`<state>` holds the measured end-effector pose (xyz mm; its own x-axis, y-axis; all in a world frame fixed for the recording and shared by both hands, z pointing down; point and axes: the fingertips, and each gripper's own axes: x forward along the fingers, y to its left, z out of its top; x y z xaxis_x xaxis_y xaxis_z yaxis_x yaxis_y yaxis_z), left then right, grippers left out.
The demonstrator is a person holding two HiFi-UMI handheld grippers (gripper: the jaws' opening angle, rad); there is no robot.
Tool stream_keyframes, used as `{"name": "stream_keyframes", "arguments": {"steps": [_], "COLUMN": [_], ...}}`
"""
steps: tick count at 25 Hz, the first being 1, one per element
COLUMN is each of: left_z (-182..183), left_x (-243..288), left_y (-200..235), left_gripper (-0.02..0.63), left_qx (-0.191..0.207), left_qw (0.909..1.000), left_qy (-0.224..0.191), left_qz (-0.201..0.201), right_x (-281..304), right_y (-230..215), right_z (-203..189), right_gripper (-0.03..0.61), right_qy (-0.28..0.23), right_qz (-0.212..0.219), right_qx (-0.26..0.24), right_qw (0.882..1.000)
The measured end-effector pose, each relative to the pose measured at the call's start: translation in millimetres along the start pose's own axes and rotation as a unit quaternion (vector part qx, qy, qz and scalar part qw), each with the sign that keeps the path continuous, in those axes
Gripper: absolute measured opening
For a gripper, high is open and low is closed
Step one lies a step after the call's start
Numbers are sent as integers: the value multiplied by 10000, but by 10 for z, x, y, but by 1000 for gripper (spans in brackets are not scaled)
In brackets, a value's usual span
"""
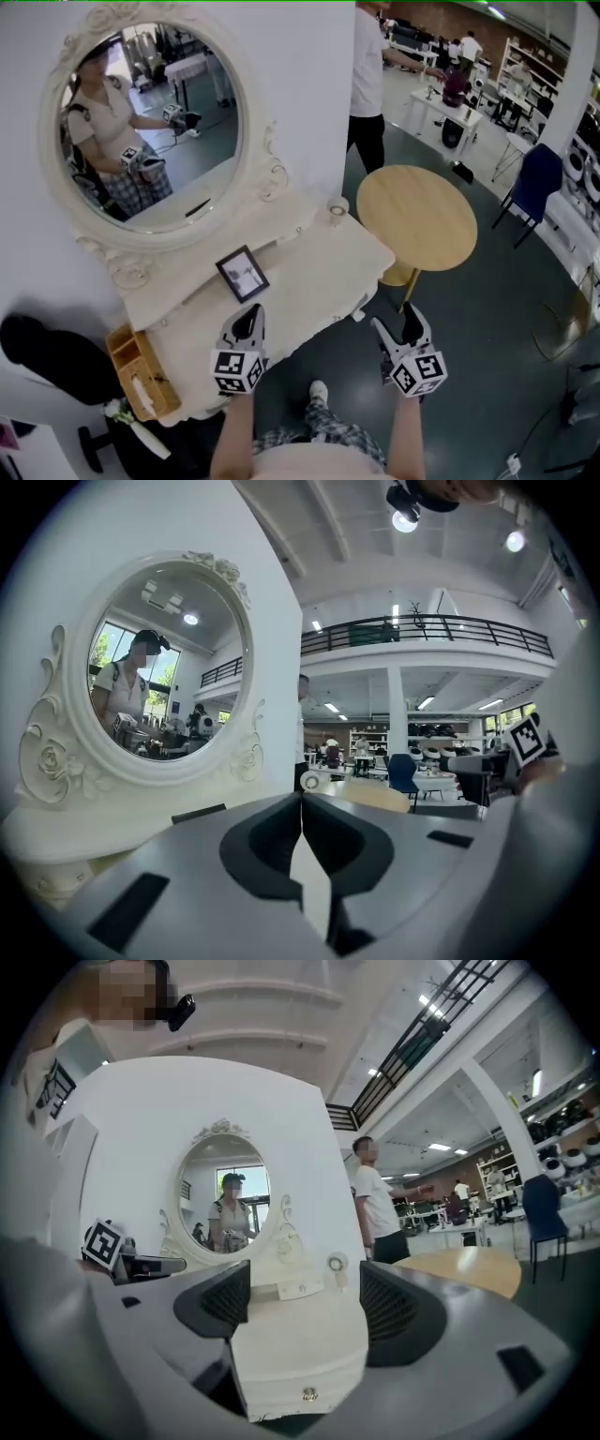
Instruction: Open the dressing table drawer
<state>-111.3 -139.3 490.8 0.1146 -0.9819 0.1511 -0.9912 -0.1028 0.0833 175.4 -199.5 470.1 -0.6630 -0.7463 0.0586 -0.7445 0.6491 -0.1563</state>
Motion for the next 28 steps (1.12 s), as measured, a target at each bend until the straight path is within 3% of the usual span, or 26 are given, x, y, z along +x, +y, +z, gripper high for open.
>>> {"name": "stream_keyframes", "arguments": {"steps": [7,16,28], "left_z": [94,211,-62], "left_x": [386,920,1853], "left_y": [291,581,908], "left_gripper": [28,28,28], "left_qx": [-67,-10,-303], "left_qw": [9992,9988,9957], "left_qy": [25,40,364], "left_qz": [392,478,801], "right_x": [836,1600,2860], "right_y": [-106,-77,3], "right_z": [132,125,-350], "right_gripper": [362,359,356], "right_qy": [69,255,939], "right_qz": [460,742,1172], "right_qx": [13,-21,-302], "right_qw": [9989,9969,9882]}}
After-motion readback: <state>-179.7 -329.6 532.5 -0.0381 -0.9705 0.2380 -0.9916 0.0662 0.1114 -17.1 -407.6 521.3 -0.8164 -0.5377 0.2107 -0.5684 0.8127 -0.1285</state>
